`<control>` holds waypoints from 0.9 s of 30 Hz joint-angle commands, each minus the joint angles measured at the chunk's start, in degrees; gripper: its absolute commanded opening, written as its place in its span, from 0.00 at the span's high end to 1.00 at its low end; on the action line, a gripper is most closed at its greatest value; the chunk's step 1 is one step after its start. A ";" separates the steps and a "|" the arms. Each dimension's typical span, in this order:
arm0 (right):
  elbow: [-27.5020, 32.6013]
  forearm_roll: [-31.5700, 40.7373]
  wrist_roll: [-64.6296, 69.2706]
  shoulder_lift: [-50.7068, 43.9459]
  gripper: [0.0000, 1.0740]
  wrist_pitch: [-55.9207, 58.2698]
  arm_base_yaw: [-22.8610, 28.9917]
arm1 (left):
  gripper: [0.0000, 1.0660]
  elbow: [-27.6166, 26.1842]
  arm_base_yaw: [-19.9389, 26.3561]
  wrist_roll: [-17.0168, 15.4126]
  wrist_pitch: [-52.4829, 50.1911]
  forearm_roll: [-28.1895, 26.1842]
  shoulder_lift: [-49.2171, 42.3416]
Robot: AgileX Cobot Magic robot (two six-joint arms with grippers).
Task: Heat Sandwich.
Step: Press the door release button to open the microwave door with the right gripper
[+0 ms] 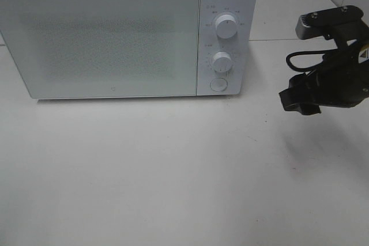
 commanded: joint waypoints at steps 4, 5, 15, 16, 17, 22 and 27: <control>-7.51 -2.75 1.26 -1.95 0.38 17.53 -2.92 | 0.46 0.17 -0.17 -0.23 -0.97 0.11 -0.97; -8.48 -2.75 1.09 -2.35 0.38 19.48 -3.38 | 0.46 0.17 -0.17 -0.23 -0.97 0.11 -0.97; -12.03 -5.10 1.09 -7.56 0.38 30.60 -6.93 | 0.46 0.17 -0.17 -0.23 -0.97 0.11 -0.97; -12.03 -5.10 1.09 -7.73 0.38 31.05 -6.93 | 0.46 0.17 -0.17 -0.23 -0.97 0.11 -0.97; -12.03 -5.10 1.09 -7.73 0.38 31.05 -6.93 | 0.46 0.17 -0.17 -0.23 -0.97 0.11 -0.97; -11.97 -5.10 1.09 -8.65 0.38 34.09 -6.93 | 0.46 0.17 -0.17 -0.23 -0.97 0.11 -0.97; -11.97 -5.16 1.09 -9.80 0.38 34.89 -6.93 | 0.46 0.17 -0.17 -0.23 -0.97 0.11 -0.97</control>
